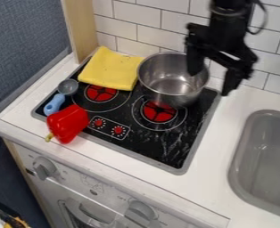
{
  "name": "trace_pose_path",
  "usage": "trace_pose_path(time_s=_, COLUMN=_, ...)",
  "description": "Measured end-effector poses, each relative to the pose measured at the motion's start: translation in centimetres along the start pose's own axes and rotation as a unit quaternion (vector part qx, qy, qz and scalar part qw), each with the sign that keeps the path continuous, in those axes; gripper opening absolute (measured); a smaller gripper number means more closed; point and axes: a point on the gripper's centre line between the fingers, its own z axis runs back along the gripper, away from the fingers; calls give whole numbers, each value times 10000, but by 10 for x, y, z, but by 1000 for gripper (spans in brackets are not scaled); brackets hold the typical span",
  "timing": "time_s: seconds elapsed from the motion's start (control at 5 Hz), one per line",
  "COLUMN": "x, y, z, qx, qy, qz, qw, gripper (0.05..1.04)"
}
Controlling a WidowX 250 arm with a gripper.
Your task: Move the silver pot to the bottom right of the burner
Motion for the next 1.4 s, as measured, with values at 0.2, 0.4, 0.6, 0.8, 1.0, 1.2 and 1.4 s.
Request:
trace_pose_path(time_s=0.2, x=11, y=1, z=-9, qx=165, qy=149, qz=93, qw=9997, gripper=1000)
trace_pose_path(time_s=0.4, x=16, y=7, z=-14, qx=308, qy=209, qz=159, qw=9992, gripper=1000)
trace_pose_path(time_s=0.6, x=20, y=21, z=-24, qx=329, qy=291, qz=348, qw=9984, gripper=1000)
trace_pose_path(time_s=0.8, x=19, y=22, z=-48, qx=164, qy=558, qz=384, qw=9976, gripper=1000)
trace_pose_path(time_s=1.0, x=17, y=17, z=-66, qx=15, qy=799, qz=295, qw=9964, gripper=969)
trace_pose_path(time_s=1.2, x=13, y=14, z=-72, qx=-41, qy=834, qz=201, qw=9963, gripper=700)
trace_pose_path(time_s=1.4, x=10, y=13, z=-69, qx=-70, qy=794, qz=161, qw=9967, gripper=402)
